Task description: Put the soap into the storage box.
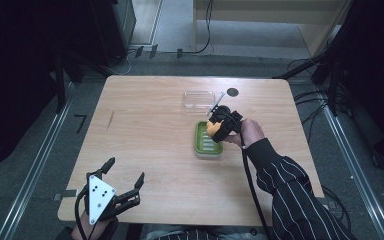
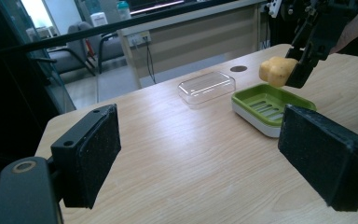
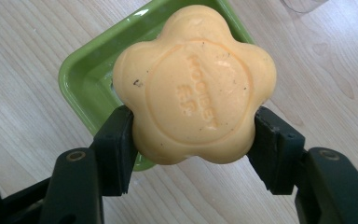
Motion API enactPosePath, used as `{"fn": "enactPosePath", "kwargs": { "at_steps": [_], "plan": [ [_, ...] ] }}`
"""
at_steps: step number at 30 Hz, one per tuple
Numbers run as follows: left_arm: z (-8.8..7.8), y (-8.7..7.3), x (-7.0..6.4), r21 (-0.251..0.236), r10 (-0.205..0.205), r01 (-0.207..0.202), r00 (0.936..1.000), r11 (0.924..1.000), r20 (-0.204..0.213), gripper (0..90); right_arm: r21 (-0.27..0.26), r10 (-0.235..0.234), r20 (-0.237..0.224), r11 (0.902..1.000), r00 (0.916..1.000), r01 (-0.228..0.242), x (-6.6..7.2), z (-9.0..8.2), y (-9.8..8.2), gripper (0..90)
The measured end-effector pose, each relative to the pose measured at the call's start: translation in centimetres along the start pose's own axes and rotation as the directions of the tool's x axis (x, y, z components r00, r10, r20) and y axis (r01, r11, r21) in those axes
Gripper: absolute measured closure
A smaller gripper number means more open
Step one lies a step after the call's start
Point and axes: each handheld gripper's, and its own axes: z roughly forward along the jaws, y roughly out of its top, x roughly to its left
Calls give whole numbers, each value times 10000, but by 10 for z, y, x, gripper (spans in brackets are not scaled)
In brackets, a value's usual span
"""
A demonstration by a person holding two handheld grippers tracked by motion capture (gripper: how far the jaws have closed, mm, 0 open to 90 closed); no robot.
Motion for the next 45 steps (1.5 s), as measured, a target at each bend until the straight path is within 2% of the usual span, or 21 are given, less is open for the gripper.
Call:
{"fn": "enactPosePath", "kwargs": {
  "at_steps": [25, 39, 45],
  "plan": [
    [-4, -1, 1, 10, -7, 7, 9999, 10000, -116, 130, 359, -571, -223, 9977, 9981, 579, 10, 26, 14, 399],
    [-6, -2, 2, 18, -30, 31, 9998, 10000, -200, 130, 660, -802, -141, 9945, 9967, 810, 16, 38, 16, 399],
    [-7, -2, 3, 39, -23, 24, 9997, 10000, -225, 130, 752, -954, 74, 9927, 9954, 946, 17, 39, 17, 398]
  ]
}}
